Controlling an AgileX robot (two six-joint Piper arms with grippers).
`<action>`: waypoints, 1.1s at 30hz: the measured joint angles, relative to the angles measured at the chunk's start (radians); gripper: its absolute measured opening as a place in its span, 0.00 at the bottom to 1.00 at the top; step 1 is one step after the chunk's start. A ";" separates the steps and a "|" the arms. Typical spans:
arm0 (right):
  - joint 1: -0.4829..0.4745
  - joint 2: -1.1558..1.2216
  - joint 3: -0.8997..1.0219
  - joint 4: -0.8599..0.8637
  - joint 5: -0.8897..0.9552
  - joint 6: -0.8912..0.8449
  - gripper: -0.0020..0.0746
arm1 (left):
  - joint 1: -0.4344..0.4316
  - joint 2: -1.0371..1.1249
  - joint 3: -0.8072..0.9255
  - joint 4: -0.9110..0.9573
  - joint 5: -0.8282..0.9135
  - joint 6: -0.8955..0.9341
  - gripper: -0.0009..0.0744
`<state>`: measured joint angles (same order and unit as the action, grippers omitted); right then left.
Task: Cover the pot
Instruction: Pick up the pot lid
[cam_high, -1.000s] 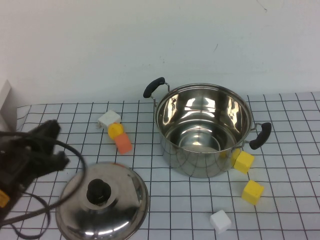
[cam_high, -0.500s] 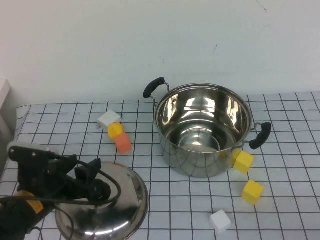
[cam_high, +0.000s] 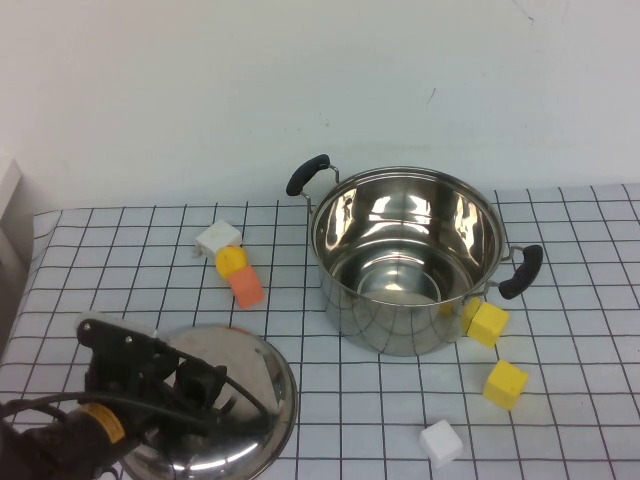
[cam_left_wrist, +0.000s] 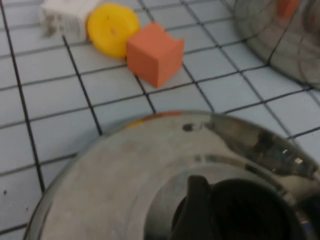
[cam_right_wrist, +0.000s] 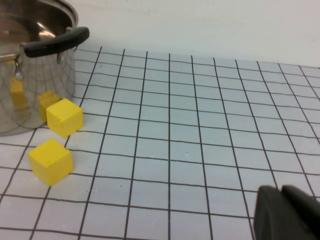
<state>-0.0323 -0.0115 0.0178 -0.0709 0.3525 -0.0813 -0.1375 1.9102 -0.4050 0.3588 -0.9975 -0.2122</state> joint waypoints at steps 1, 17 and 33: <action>0.000 0.000 0.000 0.000 0.000 0.000 0.04 | -0.010 0.021 -0.005 -0.030 0.000 0.010 0.66; 0.000 0.000 0.000 0.000 0.000 0.000 0.04 | -0.026 0.131 -0.025 -0.094 -0.123 -0.054 0.45; 0.000 0.000 0.000 0.000 0.000 0.000 0.04 | -0.028 -0.333 0.001 -0.244 0.153 -0.060 0.45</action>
<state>-0.0323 -0.0115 0.0178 -0.0709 0.3525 -0.0813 -0.1655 1.5774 -0.4045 0.1146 -0.8440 -0.2720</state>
